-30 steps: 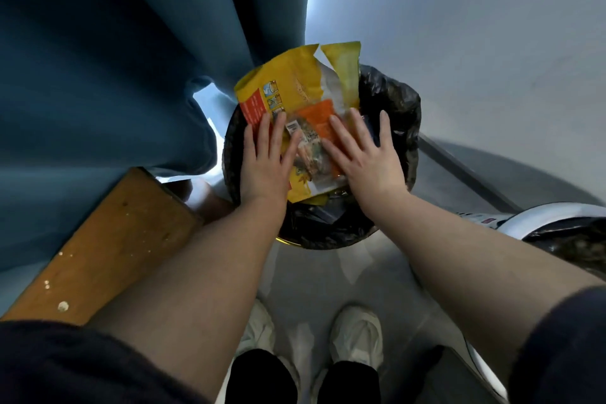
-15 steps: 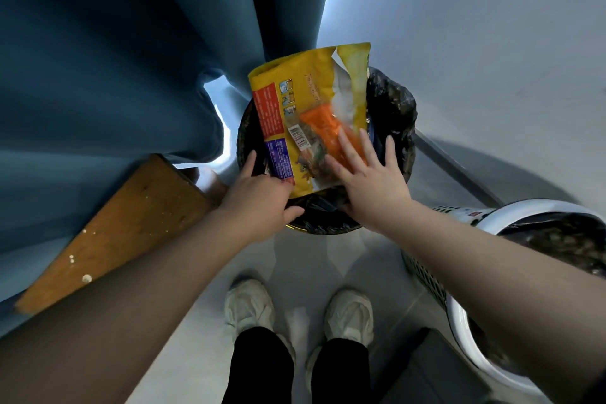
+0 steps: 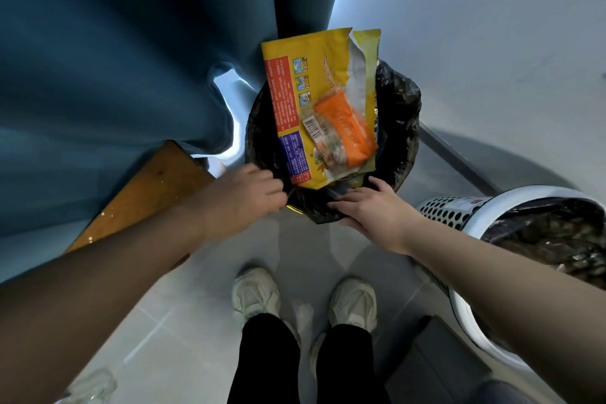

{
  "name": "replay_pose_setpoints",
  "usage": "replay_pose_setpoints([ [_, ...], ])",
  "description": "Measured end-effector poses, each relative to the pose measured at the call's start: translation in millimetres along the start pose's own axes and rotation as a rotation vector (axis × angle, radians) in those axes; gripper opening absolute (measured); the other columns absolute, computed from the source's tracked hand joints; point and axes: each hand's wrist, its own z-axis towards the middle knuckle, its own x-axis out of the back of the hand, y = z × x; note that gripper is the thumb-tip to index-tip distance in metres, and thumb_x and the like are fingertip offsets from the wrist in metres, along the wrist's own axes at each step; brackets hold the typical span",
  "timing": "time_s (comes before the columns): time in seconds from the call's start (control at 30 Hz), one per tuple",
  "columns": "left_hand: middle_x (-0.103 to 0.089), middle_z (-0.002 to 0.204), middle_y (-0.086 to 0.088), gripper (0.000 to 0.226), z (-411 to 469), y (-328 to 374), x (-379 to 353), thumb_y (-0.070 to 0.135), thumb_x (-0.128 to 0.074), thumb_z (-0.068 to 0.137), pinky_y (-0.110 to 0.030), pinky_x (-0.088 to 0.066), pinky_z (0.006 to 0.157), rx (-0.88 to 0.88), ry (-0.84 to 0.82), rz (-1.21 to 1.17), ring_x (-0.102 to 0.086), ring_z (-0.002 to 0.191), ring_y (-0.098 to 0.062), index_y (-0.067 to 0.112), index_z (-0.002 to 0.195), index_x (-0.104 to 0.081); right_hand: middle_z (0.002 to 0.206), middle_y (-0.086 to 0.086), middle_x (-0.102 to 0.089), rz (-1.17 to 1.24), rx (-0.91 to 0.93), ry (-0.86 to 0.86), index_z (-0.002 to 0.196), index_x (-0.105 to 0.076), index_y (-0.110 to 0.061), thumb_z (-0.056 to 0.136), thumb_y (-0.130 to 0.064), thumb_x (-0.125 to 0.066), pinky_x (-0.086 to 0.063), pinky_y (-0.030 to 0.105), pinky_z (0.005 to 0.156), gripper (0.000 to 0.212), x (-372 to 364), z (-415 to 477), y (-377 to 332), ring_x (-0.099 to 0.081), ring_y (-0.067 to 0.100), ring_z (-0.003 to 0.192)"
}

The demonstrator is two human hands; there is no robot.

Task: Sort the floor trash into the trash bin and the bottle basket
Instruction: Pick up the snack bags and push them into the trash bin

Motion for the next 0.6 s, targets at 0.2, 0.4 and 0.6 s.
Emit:
replay_pose_setpoints([
  [0.2,-0.064,0.075,0.007,0.013,-7.0,-2.0,-11.9,0.014,-0.073,0.071,-0.025,-0.048,0.066,-0.070,-0.222,0.249,-0.062,0.070,-0.013,0.023,0.079,-0.069,0.143,-0.010,-0.046,0.004,-0.018,-0.009,0.147,-0.033,-0.032,0.102,-0.043,-0.029,-0.010,0.042,0.114,0.047,-1.1,0.0,-0.5,-0.035,0.014,0.136],
  [0.4,-0.059,0.055,0.009,0.016,-8.5,-2.9,-24.4,0.017,-0.082,0.055,-0.020,-0.047,0.060,-0.054,-0.349,0.395,-0.059,0.052,-0.011,0.025,0.058,-0.068,0.138,-0.011,-0.051,-0.027,0.009,0.058,0.145,-0.036,-0.031,0.101,-0.046,-0.031,-0.016,0.036,0.110,0.048,-6.4,0.2,5.4,-0.041,0.012,0.130],
  [0.6,-0.067,0.093,0.002,0.028,15.7,2.3,-49.5,0.000,-0.045,0.087,-0.033,-0.039,0.087,0.142,-0.501,0.344,-0.062,0.091,-0.023,0.016,0.095,-0.066,0.135,-0.007,-0.054,-0.043,0.012,0.101,0.141,-0.043,-0.027,0.099,-0.045,-0.039,-0.017,0.036,0.111,0.046,-9.4,0.9,5.8,-0.045,0.015,0.128],
])
